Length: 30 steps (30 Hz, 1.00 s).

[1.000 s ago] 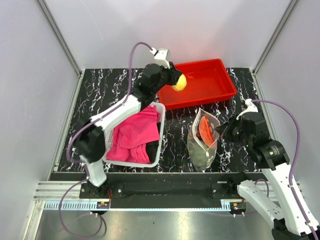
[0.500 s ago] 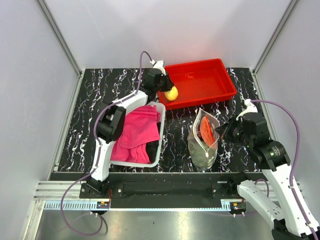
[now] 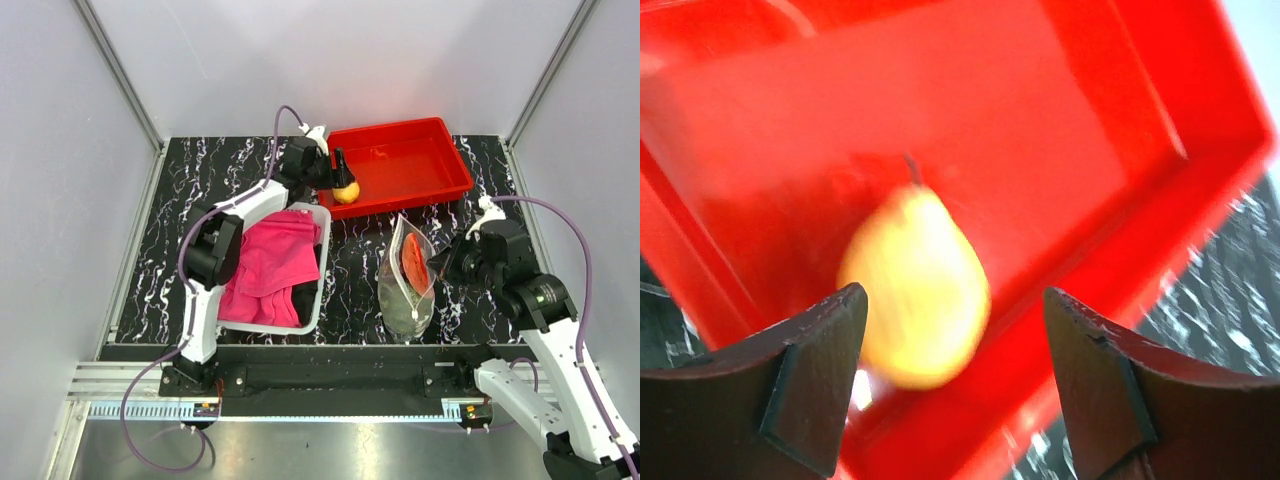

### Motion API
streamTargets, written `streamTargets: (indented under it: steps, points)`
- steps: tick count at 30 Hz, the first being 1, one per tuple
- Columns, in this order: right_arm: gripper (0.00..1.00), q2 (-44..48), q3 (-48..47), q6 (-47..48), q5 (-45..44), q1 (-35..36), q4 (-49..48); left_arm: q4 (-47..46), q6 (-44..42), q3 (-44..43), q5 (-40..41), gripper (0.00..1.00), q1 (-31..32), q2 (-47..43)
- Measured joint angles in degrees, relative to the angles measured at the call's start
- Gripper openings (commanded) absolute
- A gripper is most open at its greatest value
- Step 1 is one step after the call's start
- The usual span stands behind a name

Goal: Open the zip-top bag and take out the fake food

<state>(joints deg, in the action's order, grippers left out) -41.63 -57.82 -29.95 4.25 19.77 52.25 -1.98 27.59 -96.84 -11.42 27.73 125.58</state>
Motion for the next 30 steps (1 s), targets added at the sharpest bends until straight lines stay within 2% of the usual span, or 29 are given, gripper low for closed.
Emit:
streamTargets:
  steps: [3, 8, 12, 15, 18, 20, 23, 24, 30]
  points:
    - [0.03, -0.2, -0.9, 1.9, 0.7, 0.0, 0.7, 1.7, 0.8, 3.9, -2.8, 0.67, 0.1, -5.7]
    - [0.00, -0.2, -1.4, 4.2, 3.0, 0.0, 0.8, 2.4, 1.9, 14.1, -4.0, 0.67, 2.8, -22.6]
    - [0.00, -1.1, -1.4, 4.1, 5.8, 0.0, 0.5, 1.0, 2.0, 21.2, -2.0, 0.65, 13.1, -37.4]
    - [0.00, -1.5, -1.4, 3.6, 7.8, 0.0, -0.4, -0.2, 1.9, 23.2, -1.0, 0.59, 23.0, -43.5]
    - [0.00, -1.7, -1.4, 2.9, 9.0, 0.0, -0.8, -0.6, 1.7, 23.2, 1.4, 0.52, 29.1, -44.3]
    - [0.00, -1.7, -1.7, 2.5, 9.1, 0.0, -0.9, -0.1, 3.0, 23.5, 5.4, 0.51, 31.6, -43.6]
    - [0.00, -1.2, -2.2, 1.7, 9.4, 0.0, -0.9, 1.3, 7.2, 24.7, 11.3, 0.47, 32.9, -41.8]
    - [0.00, -1.0, -2.5, 1.6, 9.6, 0.0, -0.9, 2.2, 8.5, 25.0, 13.1, 0.43, 33.2, -41.0]
    - [0.00, -0.4, -4.1, 1.4, 10.5, 0.0, -0.9, 6.6, 13.5, 25.1, 20.6, 0.37, 35.7, -37.7]
